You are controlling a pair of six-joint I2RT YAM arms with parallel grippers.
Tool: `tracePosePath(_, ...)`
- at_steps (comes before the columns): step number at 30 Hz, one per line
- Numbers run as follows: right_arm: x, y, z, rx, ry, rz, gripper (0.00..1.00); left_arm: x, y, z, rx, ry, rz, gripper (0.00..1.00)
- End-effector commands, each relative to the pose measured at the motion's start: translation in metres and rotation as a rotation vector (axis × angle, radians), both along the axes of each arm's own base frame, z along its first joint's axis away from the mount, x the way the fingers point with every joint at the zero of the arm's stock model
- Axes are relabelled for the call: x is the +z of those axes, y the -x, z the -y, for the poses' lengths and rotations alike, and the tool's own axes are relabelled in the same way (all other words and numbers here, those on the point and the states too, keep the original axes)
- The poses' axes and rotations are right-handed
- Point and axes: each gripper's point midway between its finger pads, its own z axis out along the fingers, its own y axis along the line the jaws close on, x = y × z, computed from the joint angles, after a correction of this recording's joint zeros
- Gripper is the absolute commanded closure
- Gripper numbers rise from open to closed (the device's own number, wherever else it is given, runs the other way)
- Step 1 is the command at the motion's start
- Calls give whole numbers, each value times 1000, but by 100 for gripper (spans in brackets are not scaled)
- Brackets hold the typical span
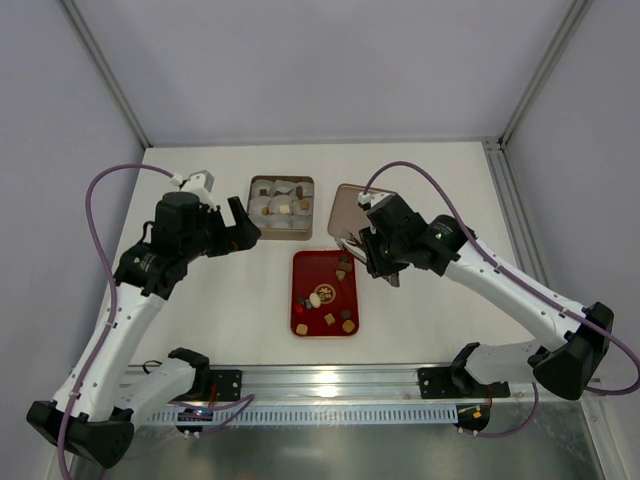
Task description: Pack the chocolate
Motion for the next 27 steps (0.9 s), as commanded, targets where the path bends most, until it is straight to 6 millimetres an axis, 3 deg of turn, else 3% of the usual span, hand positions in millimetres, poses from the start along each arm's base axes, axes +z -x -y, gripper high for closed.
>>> tracePosePath(1, 0, 9, 13, 20, 29, 4, 62, 5, -4, 6, -10, 27, 23, 0)
tracePosePath(27, -37, 21, 8, 134, 115, -102, 59, 3, -5, 6, -12, 26, 17, 0)
